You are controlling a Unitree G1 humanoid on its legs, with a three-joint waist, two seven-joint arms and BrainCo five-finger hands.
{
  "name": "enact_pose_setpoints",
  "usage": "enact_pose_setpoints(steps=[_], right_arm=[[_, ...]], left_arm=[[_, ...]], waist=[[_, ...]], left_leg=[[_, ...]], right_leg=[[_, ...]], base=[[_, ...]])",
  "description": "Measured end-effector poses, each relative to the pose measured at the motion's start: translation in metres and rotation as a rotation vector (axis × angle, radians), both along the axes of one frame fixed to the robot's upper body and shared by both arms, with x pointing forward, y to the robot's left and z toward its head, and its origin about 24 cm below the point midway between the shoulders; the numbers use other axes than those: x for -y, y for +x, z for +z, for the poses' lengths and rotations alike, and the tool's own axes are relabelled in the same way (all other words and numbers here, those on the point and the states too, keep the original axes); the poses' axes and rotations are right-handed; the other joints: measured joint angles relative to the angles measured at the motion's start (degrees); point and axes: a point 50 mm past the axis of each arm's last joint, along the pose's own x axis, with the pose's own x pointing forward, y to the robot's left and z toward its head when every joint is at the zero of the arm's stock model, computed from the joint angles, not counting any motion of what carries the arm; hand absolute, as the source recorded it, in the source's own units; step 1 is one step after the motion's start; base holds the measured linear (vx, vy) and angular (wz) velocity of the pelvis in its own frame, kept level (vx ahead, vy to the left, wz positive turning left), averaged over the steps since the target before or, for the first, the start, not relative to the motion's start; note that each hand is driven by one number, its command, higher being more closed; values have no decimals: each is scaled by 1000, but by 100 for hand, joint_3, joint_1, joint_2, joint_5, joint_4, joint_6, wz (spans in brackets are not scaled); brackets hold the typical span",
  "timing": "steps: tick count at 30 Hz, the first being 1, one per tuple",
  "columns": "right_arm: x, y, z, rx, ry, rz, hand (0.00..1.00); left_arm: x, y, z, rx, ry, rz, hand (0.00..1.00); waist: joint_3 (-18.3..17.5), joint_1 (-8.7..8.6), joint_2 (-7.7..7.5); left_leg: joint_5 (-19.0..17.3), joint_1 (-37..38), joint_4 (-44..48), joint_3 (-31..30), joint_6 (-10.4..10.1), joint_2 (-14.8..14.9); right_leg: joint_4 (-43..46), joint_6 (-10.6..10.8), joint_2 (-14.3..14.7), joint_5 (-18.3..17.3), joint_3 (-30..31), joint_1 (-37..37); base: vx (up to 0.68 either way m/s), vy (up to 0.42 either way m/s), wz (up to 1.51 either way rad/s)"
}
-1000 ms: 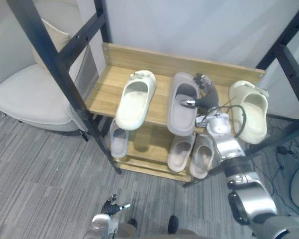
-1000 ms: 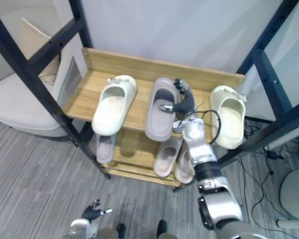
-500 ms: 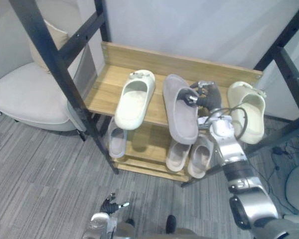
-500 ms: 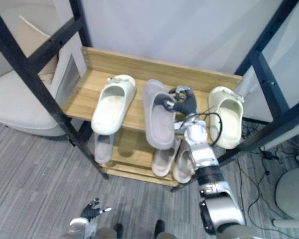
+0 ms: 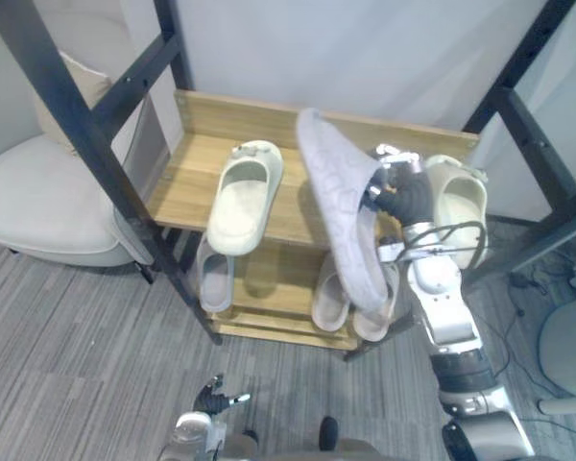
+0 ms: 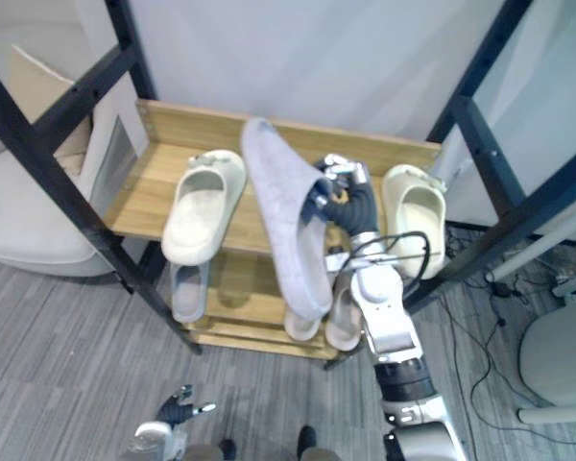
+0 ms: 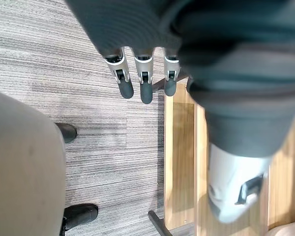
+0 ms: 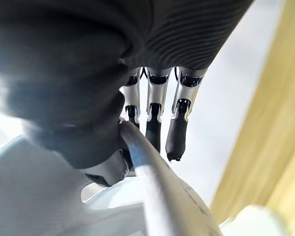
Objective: Organize the slippers on the shoe rack
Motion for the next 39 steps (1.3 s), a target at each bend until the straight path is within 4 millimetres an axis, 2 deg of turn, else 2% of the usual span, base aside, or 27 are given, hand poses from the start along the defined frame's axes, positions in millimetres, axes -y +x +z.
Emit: enact_pose_setpoints(steps=[5, 10, 12, 13, 15, 16, 17, 19, 22, 23, 28, 31, 34, 37, 39], right_arm=[[-21, -13, -22, -85, -25, 157, 100], [-37, -36, -36, -131, -67, 315, 100], [-43, -43, -51, -194, -114, 372, 100], [-43, -44, -53, -199, -121, 377, 100], [-45, -44, -55, -208, -147, 396, 100], [-46, -38, -56, -211, -166, 390, 100], [-46, -36, -57, -214, -170, 387, 100], [-48, -23, -60, -231, -229, 376, 100], [-47, -19, -65, -259, -260, 366, 100], [-47, -14, -67, -271, -272, 353, 100], [-48, 5, -54, -218, -318, 278, 100], [-45, 15, -38, -138, -337, 184, 100], [-37, 22, -26, -102, -305, 113, 100], [-20, 33, -2, -29, -246, -25, 100], [-15, 35, 3, -16, -225, -63, 100]], left_arm=[[0, -6, -3, -30, 0, 0, 0], [3, -8, -5, -40, 0, -18, 0], [3, -8, -5, -40, 1, -23, 0], [3, -8, -5, -39, 1, -26, 0], [5, 2, -2, -16, 6, -49, 0], [6, 17, 3, 22, 9, -56, 0], [7, 20, 5, 31, 9, -57, 0], [11, 45, 15, 114, 0, -61, 0], [11, 62, 23, 164, -5, -42, 0], [10, 72, 30, 206, -10, -17, 0], [9, 100, 49, 323, -33, 59, 0], [-2, 111, 59, 376, -32, 158, 0], [-6, 112, 61, 386, -32, 192, 0], [-3, 111, 61, 388, -63, 258, 0], [-2, 110, 61, 392, -70, 265, 0]], waist=[[-199, -7, 27], [-253, -38, 81], [-241, -51, 121], [-231, -52, 135], [-73, -36, 134], [227, -37, 171], [302, -35, 183], [791, -17, 290], [1050, -11, 340], [1183, 13, 330], [1493, 33, 329], [1632, 59, 343], [1770, 113, 318], [1854, 303, 309], [1854, 324, 308]], left_leg=[[10, 29, 2, -15, -1, -3], [58, -33, -11, -109, -13, -23], [82, -144, 37, -281, -26, -47], [80, -180, 75, -304, -27, -55], [-43, -651, 640, -382, -60, -126], [-178, -1145, 1307, -463, -120, -209], [-205, -1231, 1424, -470, -124, -217], [-518, -1966, 2262, -522, -163, -261], [-754, -2549, 2891, -631, -189, -292], [-870, -2939, 3261, -628, -205, -312], [-1209, -4039, 4473, -621, -337, -414], [-1618, -5026, 5658, -749, -418, -482], [-1781, -5519, 6219, -781, -474, -504], [-1973, -6263, 6865, -859, -576, -503], [-2003, -6428, 7003, -887, -589, -501]], right_leg=[[66, 6, -7, -39, -3, 11], [117, 27, -34, -66, -106, 2], [352, 15, -74, -213, -242, -101], [409, 22, -85, -245, -260, -139], [1074, -7, -171, -507, -327, -598], [1704, -39, -253, -707, -382, -1052], [1810, -51, -262, -735, -391, -1123], [2631, -62, -313, -1049, -436, -1774], [3178, -84, -358, -1326, -530, -2272], [3607, -79, -399, -1471, -530, -2681], [4960, -143, -529, -1885, -416, -3836], [6156, -257, -639, -2400, -496, -4744], [6754, -303, -718, -2654, -559, -5174], [7427, -345, -759, -2966, -638, -5851], [7567, -366, -782, -3034, -692, -5973]], base=[[-64, -23, 1], [-46, -20, 11], [-47, -37, 34], [-56, -33, 38], [-107, -13, 41], [-129, -8, 35], [-232, -15, 38], [-283, -11, 28], [-272, -2, 27], [-246, -10, 9], [-143, -16, 7], [-85, -22, 24], [-71, -56, 31], [-66, -46, 17], [-24, -31, 17]])
